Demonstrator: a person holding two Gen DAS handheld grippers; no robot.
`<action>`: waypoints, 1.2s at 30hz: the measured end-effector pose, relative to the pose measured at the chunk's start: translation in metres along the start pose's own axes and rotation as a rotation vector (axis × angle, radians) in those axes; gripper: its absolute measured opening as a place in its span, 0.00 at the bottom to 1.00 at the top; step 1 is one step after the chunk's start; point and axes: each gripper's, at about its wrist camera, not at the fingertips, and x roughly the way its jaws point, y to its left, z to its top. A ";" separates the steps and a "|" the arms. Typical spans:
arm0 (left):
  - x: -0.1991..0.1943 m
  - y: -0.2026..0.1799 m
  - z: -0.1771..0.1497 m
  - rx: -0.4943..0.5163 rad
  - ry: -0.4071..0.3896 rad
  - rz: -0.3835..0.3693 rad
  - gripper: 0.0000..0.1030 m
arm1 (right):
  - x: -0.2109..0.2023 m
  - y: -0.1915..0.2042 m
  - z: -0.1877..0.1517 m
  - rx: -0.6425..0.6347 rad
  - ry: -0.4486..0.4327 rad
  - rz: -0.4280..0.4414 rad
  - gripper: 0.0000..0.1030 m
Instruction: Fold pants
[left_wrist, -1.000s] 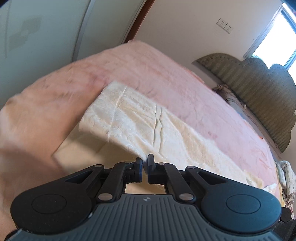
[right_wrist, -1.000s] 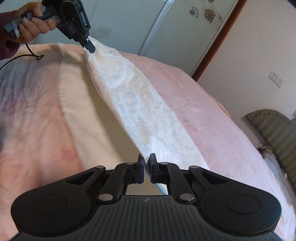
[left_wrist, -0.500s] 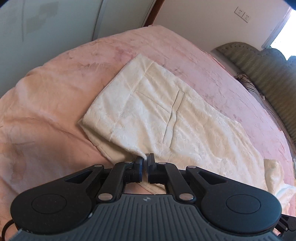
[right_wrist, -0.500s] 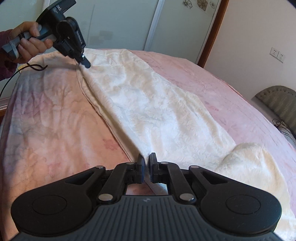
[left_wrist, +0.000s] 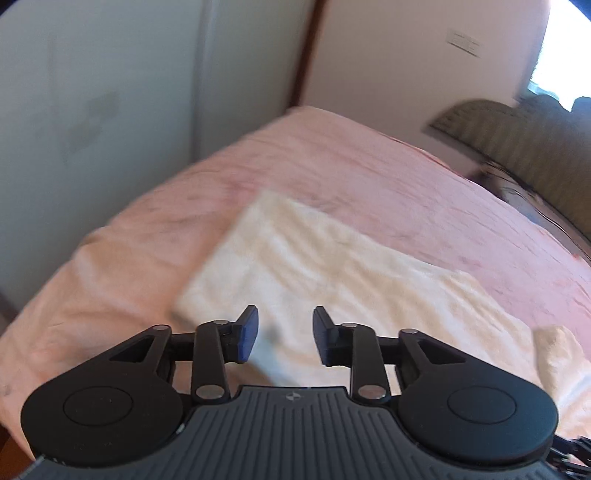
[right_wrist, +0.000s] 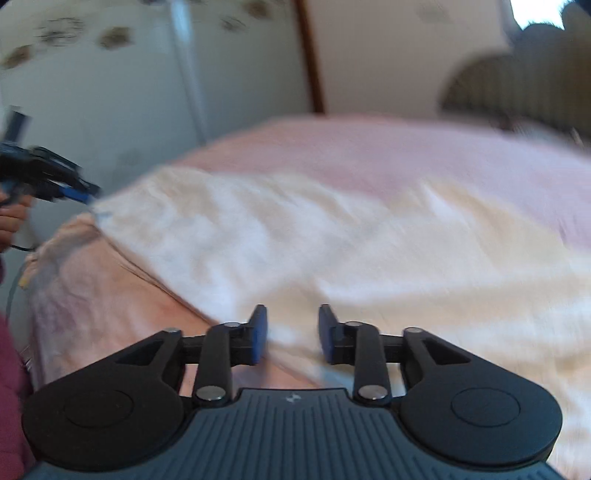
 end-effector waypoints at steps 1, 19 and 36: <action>0.006 -0.014 -0.001 0.031 0.022 -0.040 0.39 | 0.000 -0.005 -0.006 0.017 0.006 0.003 0.30; 0.069 -0.233 -0.112 0.646 0.170 -0.418 0.47 | -0.057 -0.181 -0.060 1.111 -0.539 0.093 0.73; 0.069 -0.229 -0.120 0.681 0.111 -0.440 0.56 | -0.027 -0.232 0.042 0.938 -0.445 -0.205 0.74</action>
